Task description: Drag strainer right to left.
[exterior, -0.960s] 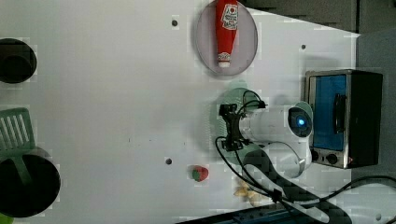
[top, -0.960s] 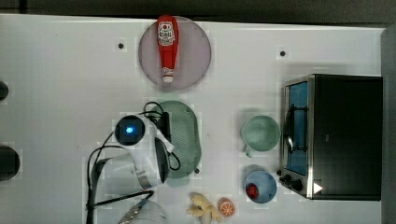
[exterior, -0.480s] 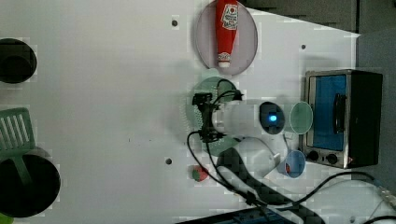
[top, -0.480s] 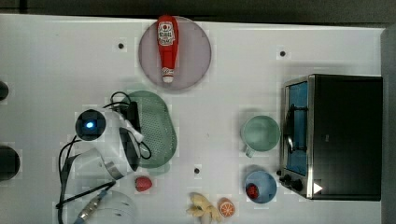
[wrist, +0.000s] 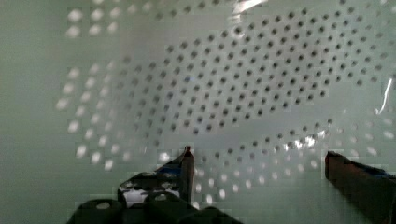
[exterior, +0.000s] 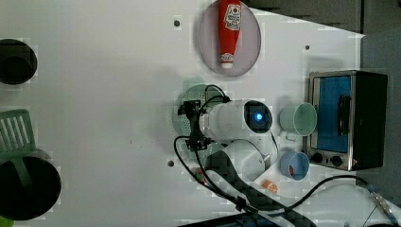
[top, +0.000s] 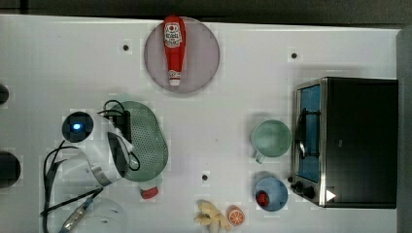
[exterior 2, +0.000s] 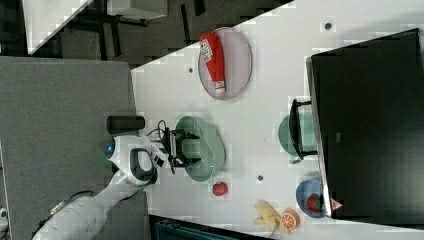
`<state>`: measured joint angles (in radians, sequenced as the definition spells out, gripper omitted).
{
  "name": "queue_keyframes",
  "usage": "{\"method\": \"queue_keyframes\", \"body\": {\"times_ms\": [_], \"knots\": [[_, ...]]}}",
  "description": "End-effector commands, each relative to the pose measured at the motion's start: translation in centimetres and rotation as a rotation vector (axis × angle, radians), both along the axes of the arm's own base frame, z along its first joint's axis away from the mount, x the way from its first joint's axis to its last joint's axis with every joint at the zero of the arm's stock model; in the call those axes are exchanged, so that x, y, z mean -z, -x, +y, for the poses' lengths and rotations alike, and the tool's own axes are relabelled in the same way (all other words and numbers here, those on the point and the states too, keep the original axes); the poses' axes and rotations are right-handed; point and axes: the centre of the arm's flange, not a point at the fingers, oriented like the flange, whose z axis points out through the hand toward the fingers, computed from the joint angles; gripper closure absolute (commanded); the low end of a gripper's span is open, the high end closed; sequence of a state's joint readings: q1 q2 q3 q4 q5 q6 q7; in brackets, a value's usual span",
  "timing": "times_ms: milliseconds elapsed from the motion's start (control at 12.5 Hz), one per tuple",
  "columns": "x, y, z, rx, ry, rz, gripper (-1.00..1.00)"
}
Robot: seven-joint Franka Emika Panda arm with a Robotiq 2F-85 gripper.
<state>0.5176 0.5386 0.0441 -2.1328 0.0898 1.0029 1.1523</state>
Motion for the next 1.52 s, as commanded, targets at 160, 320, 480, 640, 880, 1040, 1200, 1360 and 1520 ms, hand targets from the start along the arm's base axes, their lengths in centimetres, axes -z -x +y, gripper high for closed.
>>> {"method": "queue_keyframes", "body": {"times_ms": [160, 320, 480, 640, 880, 1040, 1200, 1360, 1520], "knots": [[-1.7, -0.4, 5.0, 0.052, -0.069, -0.007, -1.00], [-1.7, -0.5, 7.1, 0.082, -0.109, 0.005, -1.00], [-1.8, -0.7, 9.2, 0.119, -0.137, 0.014, -1.00], [-1.9, -0.7, 11.0, 0.104, -0.151, 0.007, -1.00], [-2.0, -0.4, 12.6, 0.083, -0.159, -0.001, -1.00], [-2.0, 0.1, 13.5, 0.116, -0.162, 0.001, -1.00], [-2.6, 0.1, 14.6, 0.146, -0.185, -0.035, -1.00], [-3.2, -0.1, 14.6, 0.103, -0.180, -0.051, -1.00], [-6.2, -1.1, 13.3, -0.042, -0.147, -0.061, -1.00]]}}
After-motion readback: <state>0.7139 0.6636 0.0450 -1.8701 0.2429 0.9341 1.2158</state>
